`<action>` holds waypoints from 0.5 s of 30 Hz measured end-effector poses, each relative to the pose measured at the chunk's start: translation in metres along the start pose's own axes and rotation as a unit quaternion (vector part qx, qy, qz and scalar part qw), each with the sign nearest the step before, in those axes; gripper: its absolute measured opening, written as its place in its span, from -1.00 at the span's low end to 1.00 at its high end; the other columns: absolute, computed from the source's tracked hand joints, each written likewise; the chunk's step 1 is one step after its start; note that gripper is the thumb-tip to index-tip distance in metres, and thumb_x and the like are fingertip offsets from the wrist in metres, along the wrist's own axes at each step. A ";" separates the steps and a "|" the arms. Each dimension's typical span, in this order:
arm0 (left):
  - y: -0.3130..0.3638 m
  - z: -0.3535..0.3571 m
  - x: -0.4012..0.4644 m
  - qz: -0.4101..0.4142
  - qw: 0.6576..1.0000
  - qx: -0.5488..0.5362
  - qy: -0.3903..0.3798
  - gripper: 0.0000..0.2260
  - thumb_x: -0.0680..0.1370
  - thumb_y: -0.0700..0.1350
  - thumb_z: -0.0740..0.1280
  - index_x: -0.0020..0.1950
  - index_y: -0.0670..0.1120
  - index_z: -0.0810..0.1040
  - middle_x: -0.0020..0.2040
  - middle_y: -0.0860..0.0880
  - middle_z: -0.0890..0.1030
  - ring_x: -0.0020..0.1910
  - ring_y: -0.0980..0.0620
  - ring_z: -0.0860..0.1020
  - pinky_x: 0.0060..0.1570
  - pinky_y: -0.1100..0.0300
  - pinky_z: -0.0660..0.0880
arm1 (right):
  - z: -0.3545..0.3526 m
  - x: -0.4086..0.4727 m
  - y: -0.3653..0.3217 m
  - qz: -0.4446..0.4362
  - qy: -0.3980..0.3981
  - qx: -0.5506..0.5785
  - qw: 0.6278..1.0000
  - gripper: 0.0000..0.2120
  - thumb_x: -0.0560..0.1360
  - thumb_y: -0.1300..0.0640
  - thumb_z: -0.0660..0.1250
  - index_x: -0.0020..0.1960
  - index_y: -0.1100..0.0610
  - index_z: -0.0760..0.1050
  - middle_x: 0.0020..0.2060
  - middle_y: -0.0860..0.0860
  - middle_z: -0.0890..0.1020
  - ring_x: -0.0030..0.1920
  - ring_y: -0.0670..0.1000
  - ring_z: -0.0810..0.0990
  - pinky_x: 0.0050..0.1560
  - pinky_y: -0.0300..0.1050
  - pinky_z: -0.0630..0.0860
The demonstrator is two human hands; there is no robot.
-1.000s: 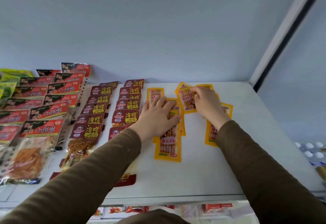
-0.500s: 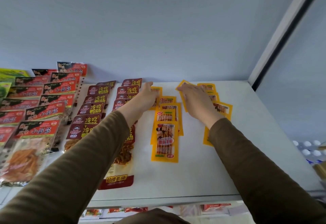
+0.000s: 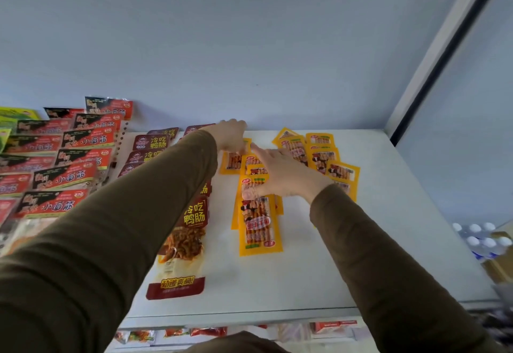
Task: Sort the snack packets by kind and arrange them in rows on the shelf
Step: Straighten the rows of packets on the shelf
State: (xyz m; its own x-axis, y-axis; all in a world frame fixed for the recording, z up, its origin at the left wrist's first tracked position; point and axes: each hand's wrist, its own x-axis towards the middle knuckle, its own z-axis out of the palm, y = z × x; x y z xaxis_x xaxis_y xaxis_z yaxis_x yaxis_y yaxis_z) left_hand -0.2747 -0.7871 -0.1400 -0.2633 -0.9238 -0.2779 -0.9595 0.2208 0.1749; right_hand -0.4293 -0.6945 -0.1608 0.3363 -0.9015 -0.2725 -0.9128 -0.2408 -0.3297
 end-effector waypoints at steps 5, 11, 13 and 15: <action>-0.004 -0.007 0.005 0.009 0.999 -0.014 -0.029 -0.63 0.55 -0.08 0.47 0.30 -0.17 0.53 0.20 -0.13 0.60 0.19 -0.16 0.54 0.20 0.00 0.47 | 0.007 0.001 -0.001 -0.030 0.073 0.041 0.996 0.17 0.31 -0.33 0.52 0.61 -0.18 -0.21 0.40 0.11 0.26 0.47 0.21 0.17 0.39 0.21 0.33; -0.023 -0.011 0.016 0.058 0.987 -0.151 -0.003 -0.86 0.60 -0.14 0.41 0.14 -0.07 0.53 0.09 -0.07 0.62 0.13 -0.13 0.58 0.24 -0.10 0.53 | 0.016 0.002 -0.004 -0.071 0.169 0.140 0.973 0.22 0.36 -0.07 0.60 0.59 -0.24 -0.32 0.38 0.01 0.23 0.24 0.01 0.45 -0.01 -0.25 0.46; -0.028 -0.016 0.019 0.067 0.976 -0.205 0.001 -0.92 0.61 -0.19 0.38 0.09 -0.06 0.57 0.07 -0.08 0.66 0.09 -0.12 0.62 0.24 -0.09 0.55 | 0.017 0.007 -0.007 -0.078 0.188 0.164 0.965 0.20 0.39 0.01 0.59 0.58 -0.25 -0.32 0.35 -0.01 0.24 0.16 -0.07 0.45 -0.16 -0.38 0.43; -0.029 -0.021 0.019 0.081 0.966 -0.244 0.001 -0.90 0.61 -0.23 0.37 0.02 -0.04 0.62 0.02 -0.08 0.69 0.06 -0.10 0.65 0.23 -0.02 0.56 | 0.017 0.015 -0.012 -0.085 0.224 0.161 0.957 0.18 0.40 0.06 0.58 0.59 -0.25 -0.30 0.30 -0.01 0.27 0.09 -0.06 0.52 -0.20 -0.34 0.53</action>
State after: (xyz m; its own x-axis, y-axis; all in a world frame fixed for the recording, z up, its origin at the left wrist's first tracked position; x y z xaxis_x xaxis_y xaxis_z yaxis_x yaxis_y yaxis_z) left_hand -0.2498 -0.8180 -0.1303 -0.4057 -0.8903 -0.2070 -0.7435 0.1897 0.6412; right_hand -0.4094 -0.6989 -0.1762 0.2738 -0.9405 0.2014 -0.7117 -0.3390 -0.6153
